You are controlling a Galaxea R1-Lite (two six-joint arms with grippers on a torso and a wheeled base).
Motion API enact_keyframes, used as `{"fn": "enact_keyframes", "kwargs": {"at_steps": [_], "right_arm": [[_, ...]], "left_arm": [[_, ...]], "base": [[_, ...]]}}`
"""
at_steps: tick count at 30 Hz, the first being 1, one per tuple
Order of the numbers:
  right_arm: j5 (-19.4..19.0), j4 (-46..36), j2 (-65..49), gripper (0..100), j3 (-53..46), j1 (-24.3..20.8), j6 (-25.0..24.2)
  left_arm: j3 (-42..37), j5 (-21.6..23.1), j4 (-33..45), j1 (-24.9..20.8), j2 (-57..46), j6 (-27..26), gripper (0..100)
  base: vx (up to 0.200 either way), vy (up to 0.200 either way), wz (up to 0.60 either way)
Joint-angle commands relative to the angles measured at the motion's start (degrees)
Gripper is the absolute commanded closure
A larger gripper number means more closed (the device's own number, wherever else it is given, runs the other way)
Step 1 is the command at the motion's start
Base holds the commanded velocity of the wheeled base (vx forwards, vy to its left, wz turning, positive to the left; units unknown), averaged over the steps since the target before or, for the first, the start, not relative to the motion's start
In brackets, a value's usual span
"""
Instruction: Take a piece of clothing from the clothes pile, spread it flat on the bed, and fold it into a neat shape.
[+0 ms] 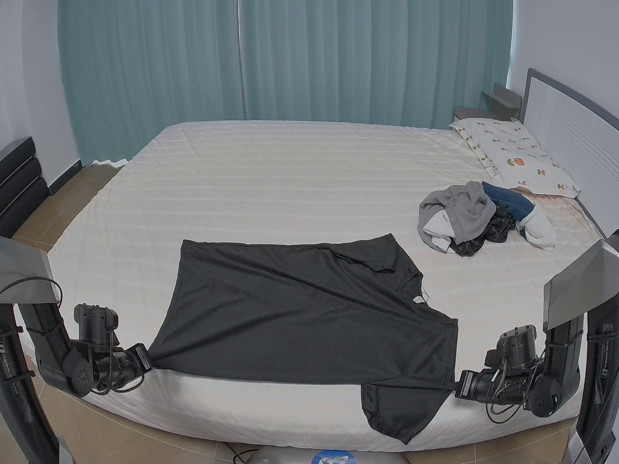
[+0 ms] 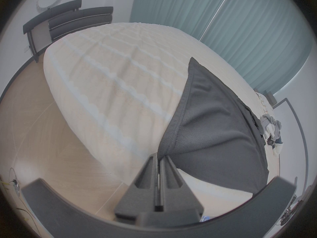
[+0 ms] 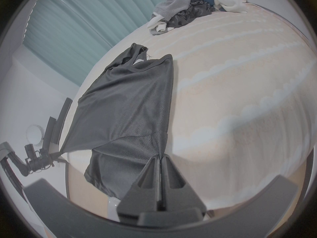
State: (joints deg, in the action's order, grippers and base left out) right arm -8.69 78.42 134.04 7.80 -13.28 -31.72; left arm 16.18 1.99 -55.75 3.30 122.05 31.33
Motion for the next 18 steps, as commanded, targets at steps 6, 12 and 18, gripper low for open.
{"fn": "enact_keyframes", "kwargs": {"at_steps": [6,12,18], "right_arm": [[-3.70,0.50,-3.08,100,-6.04,1.50,5.18],[-5.90,-0.64,-3.25,100,-7.80,0.97,8.78],[-6.07,-5.74,-5.01,100,-7.80,-1.58,10.36]], "left_arm": [[0.08,-0.05,7.14,3.99,-5.25,-5.40,100],[0.61,-0.67,11.36,4.61,-6.21,-7.07,100],[0.52,-0.84,13.56,7.07,-6.74,-11.29,100]], "base": [[0.000,0.000,0.00],[0.000,0.000,0.00],[0.000,0.000,0.00]]}}
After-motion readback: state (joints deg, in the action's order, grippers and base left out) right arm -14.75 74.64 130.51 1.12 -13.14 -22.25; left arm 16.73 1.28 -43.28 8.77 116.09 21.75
